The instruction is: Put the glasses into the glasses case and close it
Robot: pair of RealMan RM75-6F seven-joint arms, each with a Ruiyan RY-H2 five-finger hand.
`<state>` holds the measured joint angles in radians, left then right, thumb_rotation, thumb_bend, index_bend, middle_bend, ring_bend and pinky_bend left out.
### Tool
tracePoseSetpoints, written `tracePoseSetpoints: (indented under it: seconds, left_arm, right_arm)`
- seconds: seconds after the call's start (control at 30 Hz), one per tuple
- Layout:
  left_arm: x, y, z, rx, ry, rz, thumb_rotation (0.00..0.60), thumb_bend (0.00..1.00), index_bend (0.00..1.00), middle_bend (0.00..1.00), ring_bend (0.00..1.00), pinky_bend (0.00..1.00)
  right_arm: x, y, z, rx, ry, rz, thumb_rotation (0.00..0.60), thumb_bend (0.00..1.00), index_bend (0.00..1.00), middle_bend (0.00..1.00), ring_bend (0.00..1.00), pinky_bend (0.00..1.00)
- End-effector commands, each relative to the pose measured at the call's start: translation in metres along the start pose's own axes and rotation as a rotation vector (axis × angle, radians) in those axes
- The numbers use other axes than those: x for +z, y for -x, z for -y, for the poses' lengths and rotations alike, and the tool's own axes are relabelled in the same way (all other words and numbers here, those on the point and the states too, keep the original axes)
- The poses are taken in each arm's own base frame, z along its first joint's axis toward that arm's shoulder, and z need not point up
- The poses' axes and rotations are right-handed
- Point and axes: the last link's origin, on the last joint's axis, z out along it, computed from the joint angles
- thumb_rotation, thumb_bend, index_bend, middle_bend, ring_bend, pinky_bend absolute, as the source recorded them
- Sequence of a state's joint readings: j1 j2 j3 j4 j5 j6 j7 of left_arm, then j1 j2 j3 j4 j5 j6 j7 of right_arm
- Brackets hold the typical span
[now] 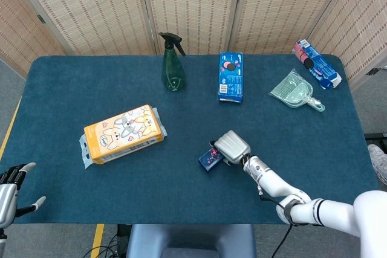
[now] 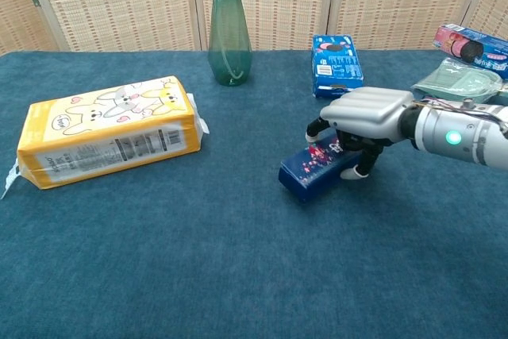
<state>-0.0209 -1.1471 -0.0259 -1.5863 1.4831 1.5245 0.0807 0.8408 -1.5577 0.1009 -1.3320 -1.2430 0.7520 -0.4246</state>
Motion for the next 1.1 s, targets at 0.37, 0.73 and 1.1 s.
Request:
tracePoseSetpoints:
  seconds: [0.37,0.73,1.1]
  left_arm:
    - [-0.001,-0.001,-0.001,0.003,-0.002,0.001,0.6,0.19,0.21,0.24,0.2,0.28]
    - [0.006,-0.002,-0.004,0.002,0.018,-0.009,0.6,0.19,0.21,0.24,0.2,0.28]
    - [0.019,-0.002,-0.015,0.004,0.044,-0.029,0.6,0.19,0.21,0.24,0.2,0.28]
  right_arm:
    - [0.029,-0.019,0.006,0.088,0.104,0.016,0.6,0.35,0.13,1.0,1.0,0.97]
    - [-0.023,-0.037,-0.031,0.105,0.173,-0.065,0.6,0.35,0.03,0.96,1.0,0.97]
    - [-0.138,-0.035,-0.07,0.096,0.323,-0.208,0.6,0.35,0.11,0.58,0.63,0.76]
